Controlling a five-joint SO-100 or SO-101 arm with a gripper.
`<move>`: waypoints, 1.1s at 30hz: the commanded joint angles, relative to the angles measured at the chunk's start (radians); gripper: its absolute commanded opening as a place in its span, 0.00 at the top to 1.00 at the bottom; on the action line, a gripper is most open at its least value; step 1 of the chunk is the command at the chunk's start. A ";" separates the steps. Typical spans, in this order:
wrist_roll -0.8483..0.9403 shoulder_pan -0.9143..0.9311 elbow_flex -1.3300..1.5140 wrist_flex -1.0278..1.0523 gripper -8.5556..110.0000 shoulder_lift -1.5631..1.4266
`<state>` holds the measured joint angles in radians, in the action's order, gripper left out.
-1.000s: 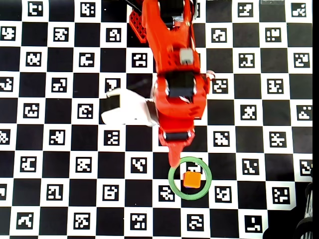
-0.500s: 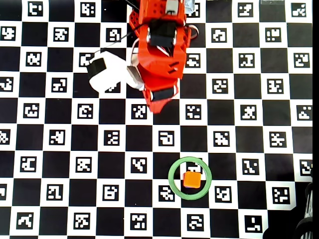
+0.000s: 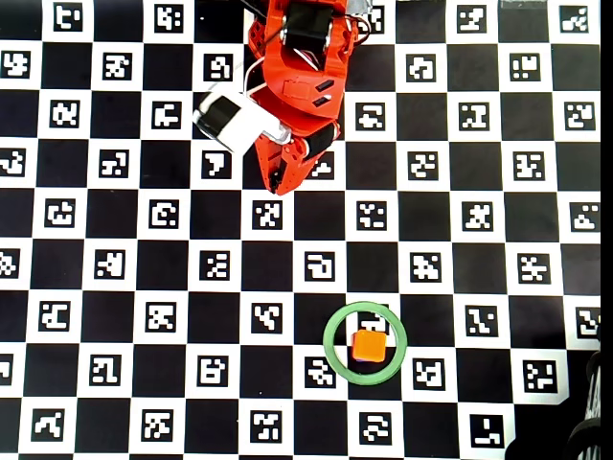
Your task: Grab the red cube then put it in the green circle then put the blue cube on top and finally the orange cube on top
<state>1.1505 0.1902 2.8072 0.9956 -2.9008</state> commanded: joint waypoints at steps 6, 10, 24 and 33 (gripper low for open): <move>0.202 -0.021 0.230 -0.130 0.98 -0.150; 0.225 -0.069 0.296 -0.084 0.98 -0.189; 0.262 -0.198 0.373 0.314 0.98 -0.394; 0.354 -0.207 0.374 0.362 0.98 -0.459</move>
